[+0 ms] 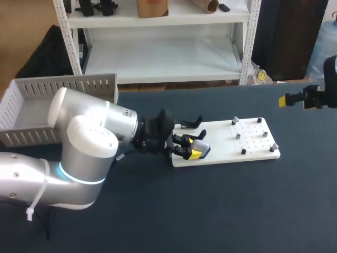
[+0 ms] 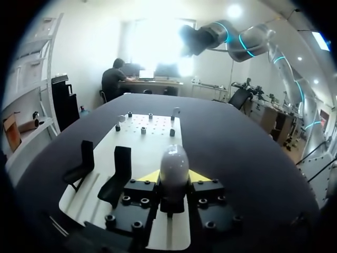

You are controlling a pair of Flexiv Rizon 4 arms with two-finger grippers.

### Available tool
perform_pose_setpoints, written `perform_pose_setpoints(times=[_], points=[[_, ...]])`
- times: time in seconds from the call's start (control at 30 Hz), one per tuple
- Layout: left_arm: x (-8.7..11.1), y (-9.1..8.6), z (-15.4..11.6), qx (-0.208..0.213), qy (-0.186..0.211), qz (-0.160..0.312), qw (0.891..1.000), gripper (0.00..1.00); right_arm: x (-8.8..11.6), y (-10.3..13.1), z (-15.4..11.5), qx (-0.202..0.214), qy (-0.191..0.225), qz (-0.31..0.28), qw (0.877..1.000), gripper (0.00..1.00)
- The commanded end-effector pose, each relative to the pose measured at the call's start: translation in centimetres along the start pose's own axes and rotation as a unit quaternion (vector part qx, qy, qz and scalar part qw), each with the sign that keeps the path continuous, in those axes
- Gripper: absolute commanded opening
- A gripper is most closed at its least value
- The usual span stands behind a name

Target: Pick up each earbud case from the left stands, insert the matching earbuds, close the lid, and place the case in the box.

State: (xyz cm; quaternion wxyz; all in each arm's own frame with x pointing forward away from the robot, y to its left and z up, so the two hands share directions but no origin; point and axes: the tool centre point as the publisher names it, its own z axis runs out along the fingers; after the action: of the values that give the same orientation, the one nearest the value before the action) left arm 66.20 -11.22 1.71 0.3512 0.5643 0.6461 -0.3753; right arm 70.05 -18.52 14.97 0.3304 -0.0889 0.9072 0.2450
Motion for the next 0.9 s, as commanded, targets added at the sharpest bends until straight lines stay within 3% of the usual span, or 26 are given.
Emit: perform_pose_setpoints(times=[0.03, 0.33, 0.9], points=[[0.2, -0.1, -0.1, 0.004, 0.005, 0.0, 1.0, 0.0, 0.0, -0.1, 0.0, -0.001, 0.0, 0.0, 1.0, 1.0], [-0.2, 0.4, -0.9, -0.003, -0.005, 0.002, 1.0, 0.0, 0.0, -0.1, 0.0, -0.001, 0.0, 0.0, 1.0, 1.0], [-3.8, -0.6, -3.1, -0.04, -0.063, 0.002, 0.997, 0.0, 0.0, -0.1, 0.0, -0.001, 0.0, 0.0, 1.0, 1.0]])
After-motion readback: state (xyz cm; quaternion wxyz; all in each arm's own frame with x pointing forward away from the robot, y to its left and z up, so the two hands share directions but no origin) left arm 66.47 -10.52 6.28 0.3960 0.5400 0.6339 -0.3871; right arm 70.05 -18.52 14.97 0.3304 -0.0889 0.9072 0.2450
